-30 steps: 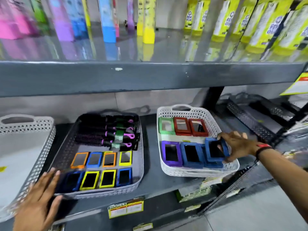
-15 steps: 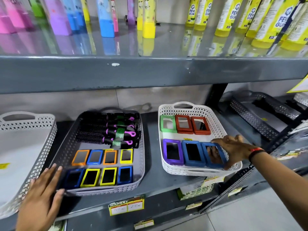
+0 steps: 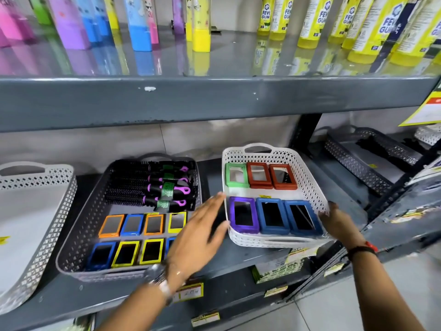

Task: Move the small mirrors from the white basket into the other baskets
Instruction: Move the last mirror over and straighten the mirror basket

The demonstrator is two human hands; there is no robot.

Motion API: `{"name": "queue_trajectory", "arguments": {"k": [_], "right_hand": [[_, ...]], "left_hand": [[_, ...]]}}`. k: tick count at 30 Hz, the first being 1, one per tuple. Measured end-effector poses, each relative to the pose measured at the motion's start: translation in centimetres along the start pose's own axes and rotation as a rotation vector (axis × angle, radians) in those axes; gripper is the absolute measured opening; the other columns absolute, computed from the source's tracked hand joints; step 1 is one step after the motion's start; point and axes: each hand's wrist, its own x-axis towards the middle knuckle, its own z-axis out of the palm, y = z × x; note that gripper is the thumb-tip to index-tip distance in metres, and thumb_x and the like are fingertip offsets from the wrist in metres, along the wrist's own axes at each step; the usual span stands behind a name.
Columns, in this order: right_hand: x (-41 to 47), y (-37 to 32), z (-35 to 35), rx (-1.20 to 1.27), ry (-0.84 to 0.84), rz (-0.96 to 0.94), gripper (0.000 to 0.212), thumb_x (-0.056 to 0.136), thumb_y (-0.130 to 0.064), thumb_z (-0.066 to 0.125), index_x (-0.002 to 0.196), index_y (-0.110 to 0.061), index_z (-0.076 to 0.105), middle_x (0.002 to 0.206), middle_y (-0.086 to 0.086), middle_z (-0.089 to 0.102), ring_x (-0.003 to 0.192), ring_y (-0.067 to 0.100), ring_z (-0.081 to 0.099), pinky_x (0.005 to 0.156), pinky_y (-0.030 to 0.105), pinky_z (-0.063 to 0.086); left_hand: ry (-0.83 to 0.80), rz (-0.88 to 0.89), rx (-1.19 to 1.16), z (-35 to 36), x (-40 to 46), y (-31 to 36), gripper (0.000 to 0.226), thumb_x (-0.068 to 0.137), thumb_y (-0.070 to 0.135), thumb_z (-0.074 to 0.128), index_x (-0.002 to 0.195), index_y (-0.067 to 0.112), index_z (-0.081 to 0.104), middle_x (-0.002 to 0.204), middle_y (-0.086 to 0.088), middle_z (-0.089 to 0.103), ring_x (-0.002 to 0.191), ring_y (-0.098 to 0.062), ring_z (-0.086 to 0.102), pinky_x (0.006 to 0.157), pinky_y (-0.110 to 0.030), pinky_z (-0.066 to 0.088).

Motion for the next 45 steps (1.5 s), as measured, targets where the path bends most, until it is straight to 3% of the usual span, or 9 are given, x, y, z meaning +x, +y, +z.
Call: {"name": "queue_trajectory", "arguments": {"k": [4, 8, 15, 18, 28, 31, 36, 42, 45], "right_hand": [[-0.3, 0.1, 0.4, 0.138, 0.093, -0.008, 0.036, 0.091, 0.003, 0.037, 0.127, 0.007, 0.039, 0.116, 0.043, 0.053, 0.108, 0.053, 0.049, 0.088, 0.048, 0.042], [-0.8, 0.3, 0.6, 0.307, 0.134, -0.012, 0.037, 0.091, 0.005, 0.035, 0.127, 0.002, 0.045, 0.116, 0.037, 0.056, 0.105, 0.048, 0.052, 0.076, 0.037, 0.036], [0.5, 1.3, 0.7, 0.397, 0.13, -0.023, 0.035, 0.091, 0.003, 0.037, 0.124, 0.001, 0.049, 0.112, 0.033, 0.059, 0.101, 0.045, 0.054, 0.075, 0.034, 0.033], [1.8, 1.8, 0.3, 0.411, 0.098, -0.048, 0.034, 0.091, 0.002, 0.037, 0.122, -0.001, 0.05, 0.102, 0.027, 0.06, 0.091, 0.037, 0.054, 0.073, 0.034, 0.034], [7.3, 3.7, -1.0, 0.454, -0.036, -0.169, 0.034, 0.093, -0.003, 0.041, 0.11, -0.025, 0.06, 0.115, 0.013, 0.061, 0.113, 0.031, 0.055, 0.096, 0.045, 0.039], [8.2, 4.3, -0.9, 0.503, -0.035, -0.233, 0.056, 0.091, 0.004, 0.042, 0.084, -0.045, 0.066, 0.11, 0.004, 0.056, 0.094, -0.002, 0.063, 0.097, 0.045, 0.039], [8.3, 4.5, -1.0, 0.577, -0.107, -0.286, 0.067, 0.092, 0.005, 0.039, 0.085, -0.056, 0.065, 0.119, 0.004, 0.055, 0.085, -0.019, 0.057, 0.105, 0.042, 0.034], [7.6, 3.4, -2.1, 0.477, -0.065, -0.178, 0.036, 0.094, 0.004, 0.037, 0.129, 0.002, 0.045, 0.136, 0.024, 0.046, 0.129, 0.034, 0.04, 0.109, 0.041, 0.027], [7.5, 3.0, -2.4, 0.413, -0.078, -0.121, 0.035, 0.095, 0.0, 0.038, 0.129, 0.002, 0.045, 0.137, 0.025, 0.045, 0.128, 0.036, 0.041, 0.106, 0.04, 0.03]], "left_hand": [[-0.073, -0.379, -0.453, 4.8, 4.8, 2.1, 0.062, 0.096, 0.023, 0.043, 0.147, 0.02, 0.008, 0.141, 0.017, 0.017, 0.132, 0.0, 0.016, 0.103, -0.009, 0.013], [0.018, -0.633, -0.491, 8.4, 7.2, 0.5, 0.06, 0.096, 0.012, 0.039, 0.147, 0.008, 0.009, 0.154, -0.008, 0.015, 0.14, -0.023, 0.019, 0.115, -0.034, 0.018], [0.252, -0.715, -0.477, 10.0, 8.0, -1.3, 0.046, 0.089, -0.008, 0.039, 0.134, -0.004, 0.032, 0.134, -0.019, 0.044, 0.119, -0.022, 0.044, 0.097, -0.021, 0.034], [0.213, -0.829, -0.598, 12.1, 7.3, -2.4, 0.043, 0.093, -0.001, 0.036, 0.135, 0.004, 0.035, 0.122, -0.02, 0.057, 0.105, -0.033, 0.057, 0.092, -0.041, 0.047], [0.343, -0.863, -0.896, 14.4, 7.5, 0.9, 0.056, 0.098, 0.003, 0.029, 0.147, 0.019, 0.008, 0.142, 0.0, 0.034, 0.13, -0.022, 0.036, 0.109, -0.042, 0.032], [0.352, -0.868, -0.891, 15.2, 7.7, 0.5, 0.057, 0.098, 0.008, 0.029, 0.148, 0.023, 0.006, 0.15, -0.005, 0.026, 0.133, -0.025, 0.034, 0.109, -0.046, 0.032], [0.331, -0.886, -0.905, 14.9, 7.8, 1.1, 0.058, 0.097, 0.002, 0.027, 0.148, 0.022, 0.004, 0.152, -0.004, 0.022, 0.135, -0.023, 0.029, 0.111, -0.042, 0.029], [0.314, -0.852, -0.89, 15.4, 8.2, 1.3, 0.054, 0.099, 0.004, 0.025, 0.147, 0.019, 0.006, 0.149, -0.004, 0.026, 0.125, -0.012, 0.032, 0.088, -0.012, 0.031], [0.314, -0.828, -0.824, 15.2, 8.3, 1.2, 0.054, 0.099, 0.009, 0.029, 0.147, 0.016, 0.005, 0.152, -0.004, 0.019, 0.132, -0.013, 0.027, 0.107, -0.02, 0.025]]}}
